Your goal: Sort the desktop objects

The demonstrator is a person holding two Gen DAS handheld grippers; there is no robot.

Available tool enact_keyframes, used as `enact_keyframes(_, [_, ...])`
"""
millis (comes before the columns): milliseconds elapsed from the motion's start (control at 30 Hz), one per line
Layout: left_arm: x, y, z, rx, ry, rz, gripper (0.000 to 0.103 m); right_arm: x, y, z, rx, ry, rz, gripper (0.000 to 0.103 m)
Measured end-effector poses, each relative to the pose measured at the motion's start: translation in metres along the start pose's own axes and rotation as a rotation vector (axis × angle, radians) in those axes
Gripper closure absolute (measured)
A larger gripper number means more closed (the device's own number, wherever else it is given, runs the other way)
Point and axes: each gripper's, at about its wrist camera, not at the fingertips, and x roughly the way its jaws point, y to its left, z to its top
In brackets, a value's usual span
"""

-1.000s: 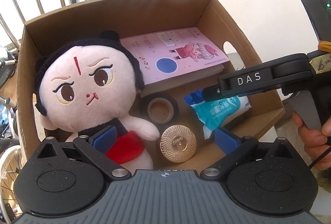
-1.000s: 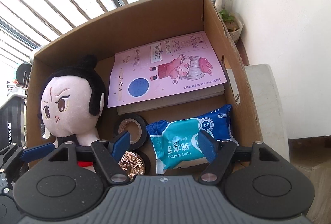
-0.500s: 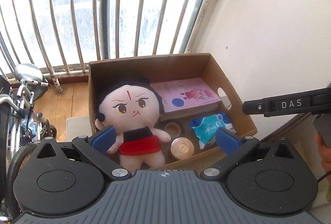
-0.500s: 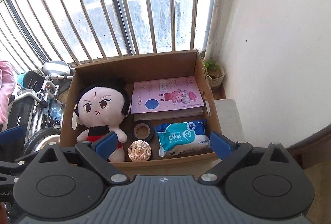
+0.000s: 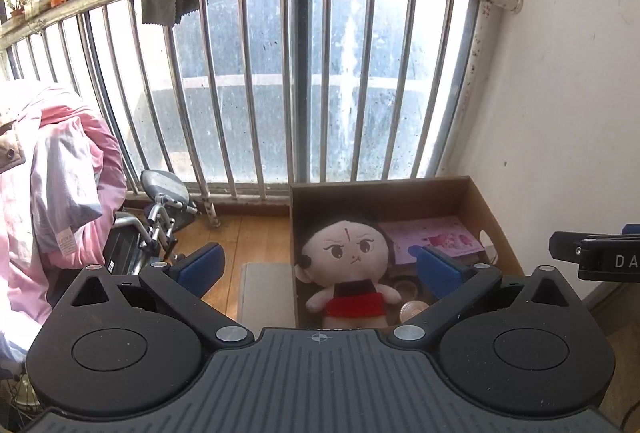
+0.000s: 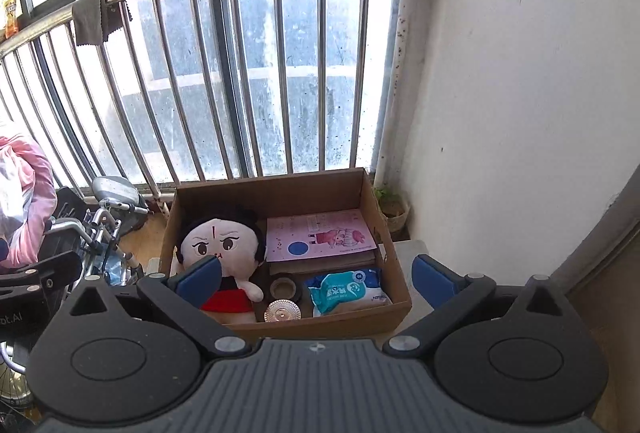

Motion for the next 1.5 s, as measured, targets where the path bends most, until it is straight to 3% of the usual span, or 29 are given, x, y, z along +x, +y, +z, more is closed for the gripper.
enact_keyframes(167, [-0.019,-0.006,0.003,0.037,-0.016,-0.017,0.000,-0.018,0.002,-0.001,-0.015,-0.047,-0.028,0.000])
enact_keyframes(267, [-0.026,-0.010,0.002,0.026,-0.022,-0.014,0.000,-0.018,0.004,0.001,-0.043,-0.014,-0.072,0.000])
enact_keyframes(433, [-0.022,-0.004,0.005,-0.069,0.112,-0.101,0.000,-0.008,0.003,-0.005,-0.036,0.093,-0.108,0.000])
enact_keyframes(533, [-0.011,-0.002,0.003,-0.124,0.208,-0.093,0.000,0.002,0.004,-0.011,-0.059,0.167,-0.112,0.000])
enact_keyframes(633, [-0.006,0.000,0.000,-0.167,0.253,-0.098,0.000,0.009,0.003,-0.018,-0.040,0.212,-0.106,0.000])
enact_keyframes(933, [0.004,-0.014,0.000,-0.089,0.309,-0.044,0.000,0.021,0.000,-0.027,-0.025,0.297,-0.097,0.000])
enact_keyframes(1500, [0.028,-0.031,0.001,-0.048,0.383,-0.058,0.000,0.055,-0.002,-0.032,-0.069,0.396,-0.101,0.000])
